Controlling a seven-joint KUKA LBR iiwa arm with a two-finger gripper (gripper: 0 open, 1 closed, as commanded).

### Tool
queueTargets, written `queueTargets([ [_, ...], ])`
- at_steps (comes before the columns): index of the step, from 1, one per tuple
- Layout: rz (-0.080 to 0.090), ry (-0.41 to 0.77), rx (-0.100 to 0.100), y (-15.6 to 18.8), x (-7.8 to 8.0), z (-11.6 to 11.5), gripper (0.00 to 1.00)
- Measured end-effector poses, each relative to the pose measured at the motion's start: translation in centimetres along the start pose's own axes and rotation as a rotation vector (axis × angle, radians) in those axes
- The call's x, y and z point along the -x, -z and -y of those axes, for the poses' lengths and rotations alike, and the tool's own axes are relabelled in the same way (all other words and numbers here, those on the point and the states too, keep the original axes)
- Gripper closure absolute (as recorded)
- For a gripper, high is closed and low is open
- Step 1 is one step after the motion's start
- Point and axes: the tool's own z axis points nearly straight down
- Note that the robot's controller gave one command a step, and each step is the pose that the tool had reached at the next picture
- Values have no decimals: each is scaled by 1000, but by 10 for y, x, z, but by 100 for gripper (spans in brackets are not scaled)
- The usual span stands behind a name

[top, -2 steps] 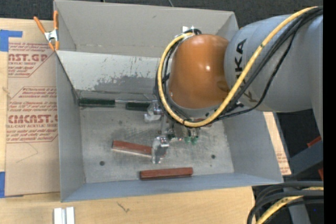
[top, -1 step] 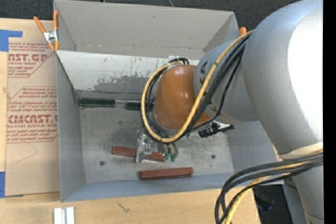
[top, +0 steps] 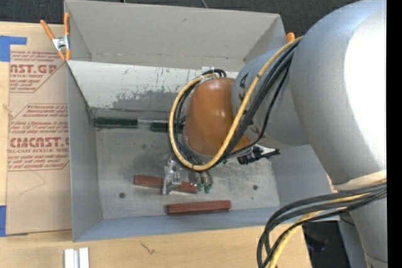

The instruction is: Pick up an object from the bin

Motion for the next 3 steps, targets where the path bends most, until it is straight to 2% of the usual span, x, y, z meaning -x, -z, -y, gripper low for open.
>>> queueTargets([
  [1, 10, 113, -1, -2, -2, -2, 100],
  [2, -23, 175, -3, 139, 2, -15, 100],
  [3, -25, 174, -3, 139, 2, -15, 0],
])
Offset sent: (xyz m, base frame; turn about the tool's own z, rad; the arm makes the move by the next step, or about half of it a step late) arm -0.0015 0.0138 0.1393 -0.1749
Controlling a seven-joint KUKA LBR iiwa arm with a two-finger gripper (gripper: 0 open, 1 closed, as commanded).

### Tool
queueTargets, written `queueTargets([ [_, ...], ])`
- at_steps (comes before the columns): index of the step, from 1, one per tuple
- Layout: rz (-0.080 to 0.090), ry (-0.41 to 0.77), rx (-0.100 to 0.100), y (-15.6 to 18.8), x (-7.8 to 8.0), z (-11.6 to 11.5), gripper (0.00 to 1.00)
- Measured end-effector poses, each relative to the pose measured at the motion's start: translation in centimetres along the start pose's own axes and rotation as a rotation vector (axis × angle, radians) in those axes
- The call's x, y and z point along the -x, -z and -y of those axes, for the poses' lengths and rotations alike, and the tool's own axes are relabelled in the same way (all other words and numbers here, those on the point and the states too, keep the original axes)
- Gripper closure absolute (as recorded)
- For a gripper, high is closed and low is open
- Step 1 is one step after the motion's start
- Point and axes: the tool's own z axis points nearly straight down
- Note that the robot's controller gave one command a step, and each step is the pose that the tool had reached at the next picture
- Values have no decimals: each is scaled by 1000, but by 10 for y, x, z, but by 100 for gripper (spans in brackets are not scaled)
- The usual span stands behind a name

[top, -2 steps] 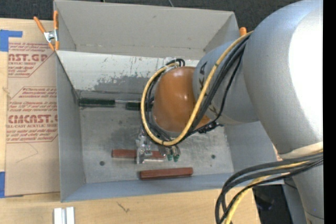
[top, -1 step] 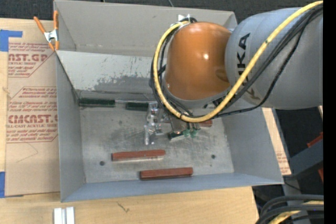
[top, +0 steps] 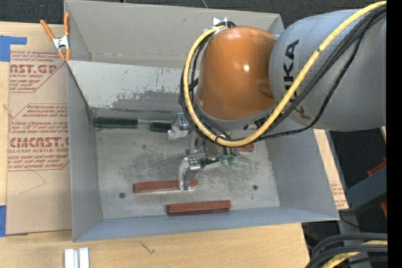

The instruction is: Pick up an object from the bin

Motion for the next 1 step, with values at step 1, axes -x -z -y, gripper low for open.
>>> queueTargets([
  [1, 0, 0, 0, 0, 0, 0, 0],
])
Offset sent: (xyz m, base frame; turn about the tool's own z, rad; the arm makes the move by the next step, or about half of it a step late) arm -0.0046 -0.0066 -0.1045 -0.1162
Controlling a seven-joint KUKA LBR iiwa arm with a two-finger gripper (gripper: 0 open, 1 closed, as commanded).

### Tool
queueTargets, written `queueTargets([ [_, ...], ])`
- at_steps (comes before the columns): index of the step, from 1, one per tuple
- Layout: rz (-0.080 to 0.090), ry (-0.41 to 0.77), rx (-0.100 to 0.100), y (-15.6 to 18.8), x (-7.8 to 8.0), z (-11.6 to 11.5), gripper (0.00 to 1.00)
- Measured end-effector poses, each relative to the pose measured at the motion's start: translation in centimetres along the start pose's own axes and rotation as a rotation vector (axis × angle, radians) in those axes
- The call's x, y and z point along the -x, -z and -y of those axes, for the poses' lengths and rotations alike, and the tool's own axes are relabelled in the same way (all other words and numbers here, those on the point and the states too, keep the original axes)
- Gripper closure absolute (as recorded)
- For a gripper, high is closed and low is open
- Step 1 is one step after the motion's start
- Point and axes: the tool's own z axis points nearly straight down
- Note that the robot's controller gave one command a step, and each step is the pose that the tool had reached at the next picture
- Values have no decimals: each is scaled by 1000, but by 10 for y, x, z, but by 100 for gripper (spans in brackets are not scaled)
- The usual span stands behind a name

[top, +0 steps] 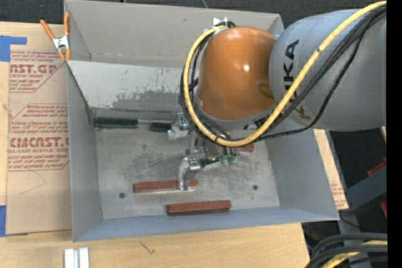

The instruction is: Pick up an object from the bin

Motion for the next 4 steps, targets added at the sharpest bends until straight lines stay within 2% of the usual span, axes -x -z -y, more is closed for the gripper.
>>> queueTargets([
  [1, 6, 58, 0, -48, -1, 2, 0],
  [2, 3, 4, 1, -117, 4, 18, 0],
  [3, 15, 71, 2, -148, 21, 15, 100],
  [4, 15, 71, 2, -148, 21, 15, 100],
])
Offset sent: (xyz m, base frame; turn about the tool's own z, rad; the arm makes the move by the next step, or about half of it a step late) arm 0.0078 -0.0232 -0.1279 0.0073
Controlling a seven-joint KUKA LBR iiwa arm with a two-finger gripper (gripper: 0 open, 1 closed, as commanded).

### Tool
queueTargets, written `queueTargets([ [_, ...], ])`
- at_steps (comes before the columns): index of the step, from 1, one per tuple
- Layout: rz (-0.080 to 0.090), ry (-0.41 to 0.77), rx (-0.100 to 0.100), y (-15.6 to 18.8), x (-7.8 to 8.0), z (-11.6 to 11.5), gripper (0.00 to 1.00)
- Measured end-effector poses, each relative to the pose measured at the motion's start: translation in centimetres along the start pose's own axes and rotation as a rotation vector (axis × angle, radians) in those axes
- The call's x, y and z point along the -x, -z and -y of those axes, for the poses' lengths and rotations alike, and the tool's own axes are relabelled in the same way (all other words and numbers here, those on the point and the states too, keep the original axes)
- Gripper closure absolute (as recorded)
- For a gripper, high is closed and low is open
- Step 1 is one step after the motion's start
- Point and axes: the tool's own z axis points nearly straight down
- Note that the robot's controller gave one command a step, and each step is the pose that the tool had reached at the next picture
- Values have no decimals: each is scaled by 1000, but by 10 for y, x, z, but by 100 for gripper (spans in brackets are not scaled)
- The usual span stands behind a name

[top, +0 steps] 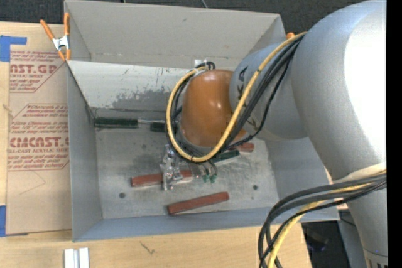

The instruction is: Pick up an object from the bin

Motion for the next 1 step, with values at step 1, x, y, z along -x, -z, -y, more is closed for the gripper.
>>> queueTargets([
  [1, -15, 12, -2, 111, 6, -2, 100],
])
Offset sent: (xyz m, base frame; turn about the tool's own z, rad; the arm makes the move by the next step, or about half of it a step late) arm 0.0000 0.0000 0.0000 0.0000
